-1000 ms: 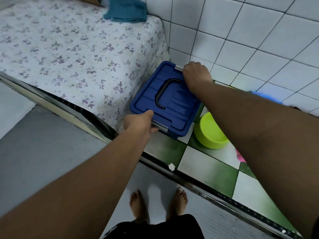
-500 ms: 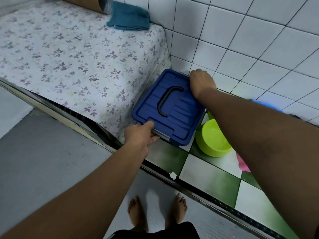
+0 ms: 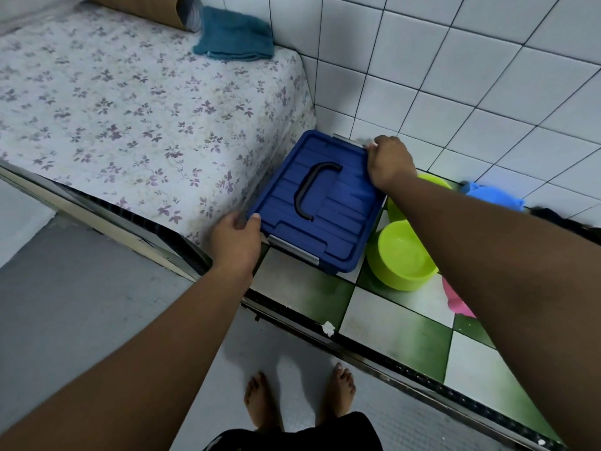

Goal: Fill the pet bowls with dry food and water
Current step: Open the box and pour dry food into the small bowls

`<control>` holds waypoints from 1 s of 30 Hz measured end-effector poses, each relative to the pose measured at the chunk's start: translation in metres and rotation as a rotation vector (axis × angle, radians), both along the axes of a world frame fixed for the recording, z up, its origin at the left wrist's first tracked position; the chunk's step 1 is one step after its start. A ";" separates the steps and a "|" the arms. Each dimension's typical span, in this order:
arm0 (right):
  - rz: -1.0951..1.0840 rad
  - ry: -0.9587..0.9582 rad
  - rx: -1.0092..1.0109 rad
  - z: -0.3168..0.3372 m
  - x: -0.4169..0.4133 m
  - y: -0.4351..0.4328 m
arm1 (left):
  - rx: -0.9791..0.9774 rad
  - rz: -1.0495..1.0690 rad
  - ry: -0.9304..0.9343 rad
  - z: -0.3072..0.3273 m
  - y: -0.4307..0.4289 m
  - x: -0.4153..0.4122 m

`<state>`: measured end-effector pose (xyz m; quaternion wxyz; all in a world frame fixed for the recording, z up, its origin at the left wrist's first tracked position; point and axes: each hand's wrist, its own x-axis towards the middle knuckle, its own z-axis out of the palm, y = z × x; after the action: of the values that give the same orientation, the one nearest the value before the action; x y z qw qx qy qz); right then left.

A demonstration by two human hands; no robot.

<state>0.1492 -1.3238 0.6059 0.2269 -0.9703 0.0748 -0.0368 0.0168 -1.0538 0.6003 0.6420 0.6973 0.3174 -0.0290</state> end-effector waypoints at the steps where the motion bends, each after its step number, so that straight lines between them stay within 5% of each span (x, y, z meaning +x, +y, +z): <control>1: -0.034 -0.008 0.026 -0.002 -0.005 -0.004 | 0.067 -0.046 -0.033 0.002 0.001 0.000; 11: -0.189 -0.015 0.212 -0.005 -0.037 -0.010 | 0.436 -0.258 -0.043 0.015 0.001 0.010; 30: -0.292 -0.057 0.275 0.041 -0.031 -0.009 | 0.449 -0.305 -0.215 0.043 -0.005 -0.002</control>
<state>0.1177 -1.3324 0.6470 0.3516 -0.9076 0.2128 -0.0863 0.0147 -1.0589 0.6437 0.4899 0.8606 0.1377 0.0200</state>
